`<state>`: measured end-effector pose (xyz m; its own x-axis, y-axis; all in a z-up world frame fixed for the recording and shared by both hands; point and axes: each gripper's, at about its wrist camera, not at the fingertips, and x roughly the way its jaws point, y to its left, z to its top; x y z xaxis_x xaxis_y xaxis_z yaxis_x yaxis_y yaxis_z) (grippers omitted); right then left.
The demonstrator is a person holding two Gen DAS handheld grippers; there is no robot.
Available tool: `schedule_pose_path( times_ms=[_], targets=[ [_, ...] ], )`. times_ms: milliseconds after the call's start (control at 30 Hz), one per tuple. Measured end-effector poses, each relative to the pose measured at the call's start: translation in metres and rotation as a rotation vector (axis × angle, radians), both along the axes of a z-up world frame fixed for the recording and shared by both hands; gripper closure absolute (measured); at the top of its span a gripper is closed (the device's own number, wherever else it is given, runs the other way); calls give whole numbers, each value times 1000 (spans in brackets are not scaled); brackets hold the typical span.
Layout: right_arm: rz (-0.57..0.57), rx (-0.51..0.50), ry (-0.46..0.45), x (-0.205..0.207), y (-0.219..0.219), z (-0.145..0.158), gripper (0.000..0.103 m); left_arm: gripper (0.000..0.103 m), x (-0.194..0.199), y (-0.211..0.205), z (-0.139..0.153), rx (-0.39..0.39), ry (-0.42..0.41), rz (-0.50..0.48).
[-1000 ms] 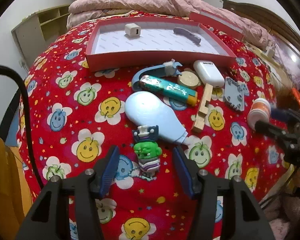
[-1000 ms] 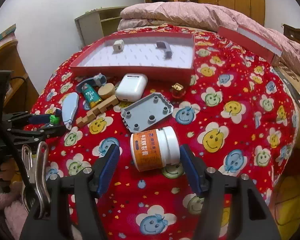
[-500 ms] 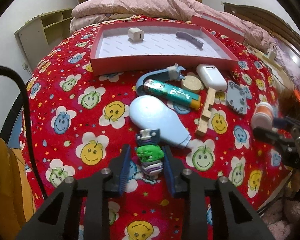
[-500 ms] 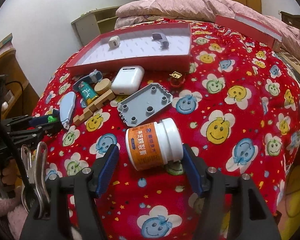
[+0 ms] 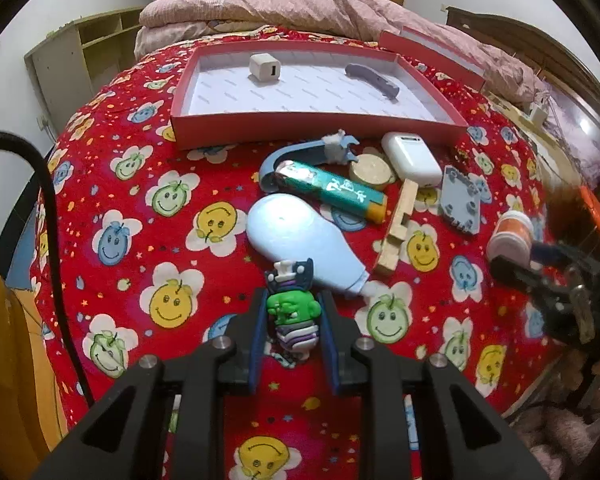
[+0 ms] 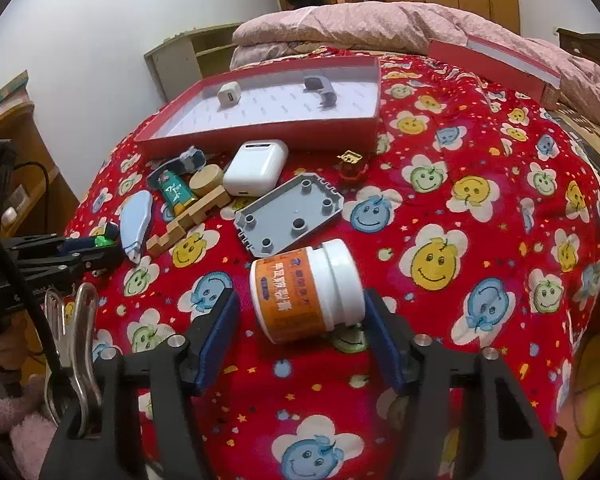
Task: Organize rigid objects
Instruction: 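Lower the right gripper to the orange-labelled pill bottle while the left approaches the green keychain, then close the right gripper on the pill bottle while the left grips the green keychain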
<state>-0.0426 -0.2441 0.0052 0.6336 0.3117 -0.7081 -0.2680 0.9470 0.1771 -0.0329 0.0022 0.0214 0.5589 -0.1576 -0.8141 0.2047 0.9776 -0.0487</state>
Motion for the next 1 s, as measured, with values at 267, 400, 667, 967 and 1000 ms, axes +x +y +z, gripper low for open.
schedule_pose_path(
  times_ms=[267, 400, 667, 967, 1000],
  targets=[
    [-18, 20, -15, 1, -8, 0, 56, 78, 2, -4, 7, -16, -5, -8],
    [-18, 20, -20, 1, -8, -1, 56, 78, 1, -3, 7, -19, -7, -9],
    [-22, 23, -24, 0, -7, 0, 56, 78, 0, 0, 11, -37, -22, -4],
    [-36, 2, -27, -1, -4, 7, 57, 78, 2, 11, 18, -67, -59, -5],
    [-35, -3, -28, -1, -3, 9, 57, 78, 3, 12, 20, -73, -64, -6]
  ],
)
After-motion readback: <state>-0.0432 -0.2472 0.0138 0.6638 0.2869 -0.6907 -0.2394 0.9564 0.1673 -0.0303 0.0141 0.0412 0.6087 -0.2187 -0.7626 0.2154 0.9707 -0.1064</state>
